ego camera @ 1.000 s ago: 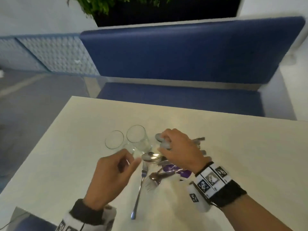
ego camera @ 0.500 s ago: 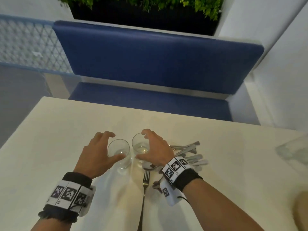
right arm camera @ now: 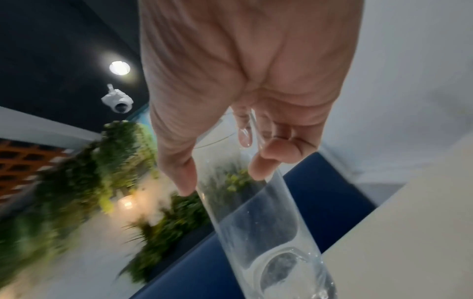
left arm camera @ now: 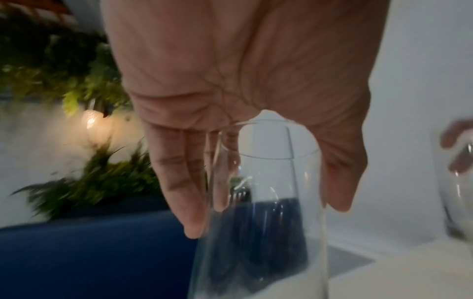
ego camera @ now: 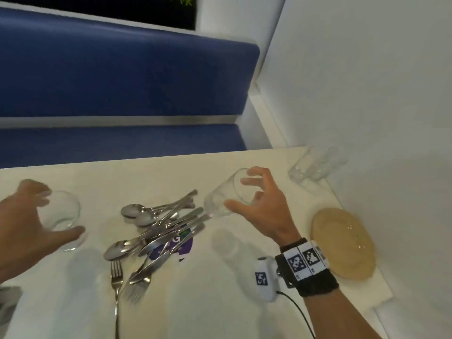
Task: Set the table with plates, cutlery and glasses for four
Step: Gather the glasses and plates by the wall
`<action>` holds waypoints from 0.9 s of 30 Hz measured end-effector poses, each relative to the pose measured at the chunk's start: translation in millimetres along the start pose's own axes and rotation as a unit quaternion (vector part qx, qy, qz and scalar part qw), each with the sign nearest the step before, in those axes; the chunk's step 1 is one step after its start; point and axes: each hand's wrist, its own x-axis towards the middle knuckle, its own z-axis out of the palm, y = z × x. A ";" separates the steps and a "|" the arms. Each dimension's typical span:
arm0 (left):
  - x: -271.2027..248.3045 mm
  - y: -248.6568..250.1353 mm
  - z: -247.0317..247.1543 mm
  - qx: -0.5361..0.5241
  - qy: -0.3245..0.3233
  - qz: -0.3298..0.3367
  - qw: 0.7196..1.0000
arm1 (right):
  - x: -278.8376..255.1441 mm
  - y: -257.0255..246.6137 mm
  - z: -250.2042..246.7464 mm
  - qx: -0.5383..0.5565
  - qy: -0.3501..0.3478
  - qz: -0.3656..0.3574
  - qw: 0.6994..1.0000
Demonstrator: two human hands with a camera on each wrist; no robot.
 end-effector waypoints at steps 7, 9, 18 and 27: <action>-67.7 422.3 -107.7 -0.014 -0.074 0.117 0.990 | 29.9 133.3 -156.2 -0.069 0.167 0.144 0.973; -52.8 476.8 -62.9 -0.023 -0.126 0.142 0.982 | 43.3 166.9 -192.0 -0.071 0.193 0.171 0.964; -27.2 672.8 98.7 0.024 -0.187 0.211 0.959 | 109.9 265.2 -251.6 -0.038 0.190 0.197 0.961; -14.5 724.3 167.1 0.014 -0.195 0.171 0.966 | 129.8 290.5 -251.8 -0.051 0.152 0.190 0.969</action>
